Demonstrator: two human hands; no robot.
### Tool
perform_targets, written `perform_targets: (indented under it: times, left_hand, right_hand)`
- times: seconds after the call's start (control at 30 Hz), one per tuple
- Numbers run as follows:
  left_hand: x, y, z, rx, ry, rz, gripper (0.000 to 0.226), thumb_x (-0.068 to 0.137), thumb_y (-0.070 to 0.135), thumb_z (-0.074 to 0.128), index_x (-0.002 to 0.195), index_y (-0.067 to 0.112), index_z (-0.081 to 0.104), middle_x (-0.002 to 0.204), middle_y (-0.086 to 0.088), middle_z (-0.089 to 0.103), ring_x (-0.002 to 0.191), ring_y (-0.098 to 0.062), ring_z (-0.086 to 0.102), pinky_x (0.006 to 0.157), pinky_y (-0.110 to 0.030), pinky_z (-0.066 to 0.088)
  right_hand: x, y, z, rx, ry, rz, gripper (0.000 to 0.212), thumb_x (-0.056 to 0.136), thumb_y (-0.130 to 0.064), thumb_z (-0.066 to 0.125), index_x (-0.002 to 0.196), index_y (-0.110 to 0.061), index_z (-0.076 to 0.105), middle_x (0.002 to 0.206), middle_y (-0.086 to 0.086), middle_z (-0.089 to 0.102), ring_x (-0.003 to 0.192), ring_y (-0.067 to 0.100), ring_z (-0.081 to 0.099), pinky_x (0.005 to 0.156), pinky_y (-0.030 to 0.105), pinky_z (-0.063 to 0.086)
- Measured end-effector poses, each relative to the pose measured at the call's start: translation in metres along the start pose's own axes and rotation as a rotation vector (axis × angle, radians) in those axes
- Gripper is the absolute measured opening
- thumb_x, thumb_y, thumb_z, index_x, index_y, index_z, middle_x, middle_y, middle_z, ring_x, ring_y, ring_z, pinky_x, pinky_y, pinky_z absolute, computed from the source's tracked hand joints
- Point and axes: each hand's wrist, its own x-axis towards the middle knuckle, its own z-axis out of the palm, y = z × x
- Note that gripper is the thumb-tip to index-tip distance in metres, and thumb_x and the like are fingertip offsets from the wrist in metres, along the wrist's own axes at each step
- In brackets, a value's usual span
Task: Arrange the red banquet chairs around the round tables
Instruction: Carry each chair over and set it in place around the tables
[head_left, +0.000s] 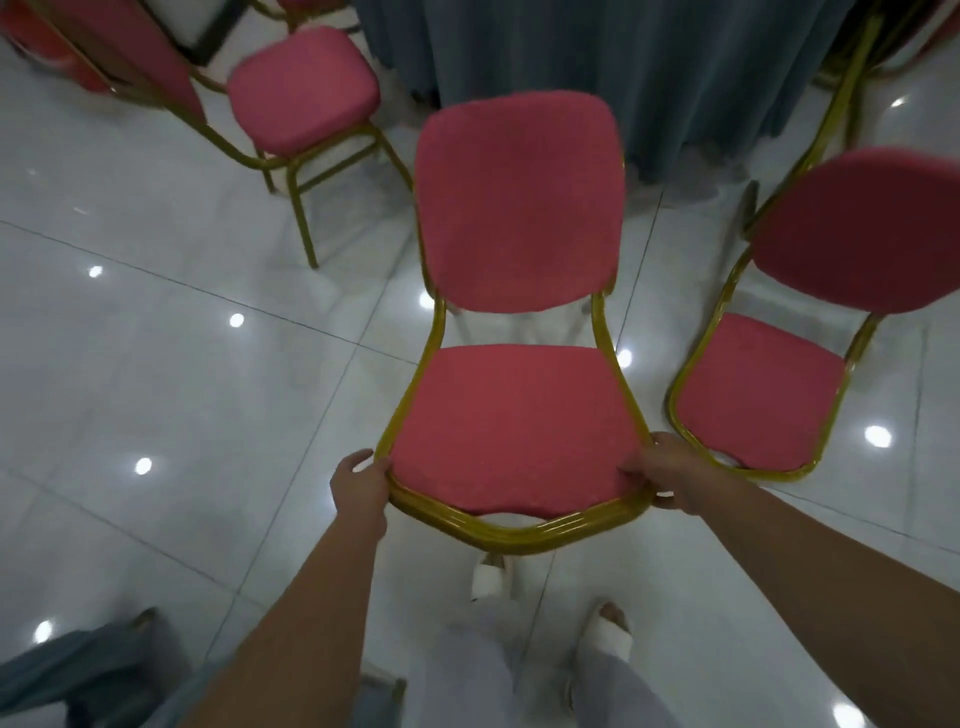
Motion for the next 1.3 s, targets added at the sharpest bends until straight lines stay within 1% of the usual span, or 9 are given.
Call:
perform_targets:
  times: [0.23, 0.37, 0.5, 0.73, 0.9, 1.0, 1.1, 1.2, 1.3]
  left_hand:
    - [-0.009, 0.112, -0.047, -0.194, -0.038, 0.025, 0.043, 0.084, -0.001, 0.068, 0.122, 0.018, 0.059, 0.099, -0.015, 0.063, 0.076, -0.020, 0.061, 0.069, -0.033, 0.055]
    - [0.008, 0.176, -0.061, -0.206, -0.099, 0.032, 0.038, 0.081, -0.006, 0.070, 0.114, 0.012, 0.063, 0.082, -0.014, 0.062, 0.067, -0.020, 0.058, 0.061, -0.030, 0.053]
    - [0.026, 0.237, -0.064, -0.206, -0.113, 0.040, 0.033, 0.079, -0.008, 0.069, 0.109, 0.004, 0.066, 0.082, -0.015, 0.062, 0.067, -0.022, 0.057, 0.070, -0.036, 0.053]
    - [0.039, 0.321, -0.044, -0.196, -0.134, 0.077, 0.015, 0.078, 0.003, 0.074, 0.085, 0.005, 0.060, 0.075, -0.015, 0.059, 0.059, -0.021, 0.053, 0.061, -0.032, 0.051]
    - [0.028, 0.359, -0.013, -0.008, -0.218, 0.169, 0.018, 0.086, 0.015, 0.067, 0.078, 0.009, 0.053, 0.081, -0.010, 0.054, 0.067, -0.017, 0.052, 0.068, -0.031, 0.048]
    - [0.005, 0.368, 0.010, 0.207, -0.310, 0.367, 0.014, 0.093, 0.025, 0.055, 0.097, 0.012, 0.058, 0.104, -0.009, 0.054, 0.082, -0.018, 0.049, 0.081, -0.035, 0.043]
    - [-0.021, 0.362, 0.030, 0.293, -0.438, 0.564, 0.050, 0.094, 0.019, 0.054, 0.142, 0.025, 0.043, 0.125, -0.006, 0.052, 0.101, -0.020, 0.049, 0.078, -0.030, 0.042]
    - [-0.051, 0.339, 0.044, 0.366, -0.493, 0.599, 0.066, 0.092, 0.018, 0.060, 0.152, 0.024, 0.032, 0.141, -0.008, 0.046, 0.121, -0.026, 0.049, 0.090, -0.035, 0.044]
    - [-0.086, 0.303, 0.063, 0.453, -0.489, 0.608, 0.067, 0.090, 0.022, 0.063, 0.151, 0.019, 0.035, 0.146, -0.011, 0.044, 0.128, -0.028, 0.047, 0.103, -0.040, 0.042]
  right_hand:
    - [-0.080, -0.078, 0.033, -0.110, -0.004, -0.031, 0.016, 0.088, -0.006, 0.055, 0.104, -0.009, 0.058, 0.080, 0.008, 0.051, 0.062, 0.016, 0.046, 0.058, 0.026, 0.045]
    - [-0.108, -0.112, 0.064, -0.039, 0.090, -0.046, 0.014, 0.092, -0.010, 0.055, 0.104, -0.007, 0.058, 0.093, 0.009, 0.056, 0.079, 0.020, 0.051, 0.073, 0.033, 0.047]
    - [-0.124, -0.152, 0.096, -0.062, 0.151, -0.123, 0.005, 0.091, -0.013, 0.055, 0.090, -0.008, 0.055, 0.085, 0.006, 0.054, 0.074, 0.016, 0.051, 0.058, 0.026, 0.040]
    - [-0.125, -0.202, 0.107, 0.055, 0.200, -0.301, 0.019, 0.087, -0.030, 0.058, 0.076, -0.014, 0.056, 0.080, 0.005, 0.055, 0.071, 0.018, 0.053, 0.061, 0.029, 0.039]
    - [-0.123, -0.229, 0.079, 0.010, 0.248, -0.386, 0.050, 0.089, -0.061, 0.044, 0.121, -0.026, 0.061, 0.123, 0.007, 0.053, 0.106, 0.026, 0.055, 0.088, 0.034, 0.044]
    - [-0.124, -0.244, 0.056, -0.097, 0.271, -0.470, 0.056, 0.085, -0.065, 0.044, 0.135, -0.040, 0.047, 0.132, 0.007, 0.044, 0.120, 0.033, 0.049, 0.105, 0.048, 0.042]
    - [-0.129, -0.259, 0.036, -0.090, 0.219, -0.535, 0.053, 0.094, -0.054, 0.048, 0.144, -0.038, 0.040, 0.140, 0.003, 0.049, 0.117, 0.026, 0.053, 0.096, 0.037, 0.045]
    - [-0.139, -0.250, 0.014, -0.083, 0.184, -0.593, 0.056, 0.094, -0.050, 0.054, 0.146, -0.032, 0.042, 0.141, -0.001, 0.050, 0.089, 0.006, 0.053, 0.081, 0.028, 0.040]
    - [-0.142, -0.211, -0.021, -0.117, 0.194, -0.637, 0.064, 0.090, -0.052, 0.059, 0.148, -0.035, 0.038, 0.151, 0.002, 0.040, 0.120, 0.019, 0.053, 0.099, 0.035, 0.039]
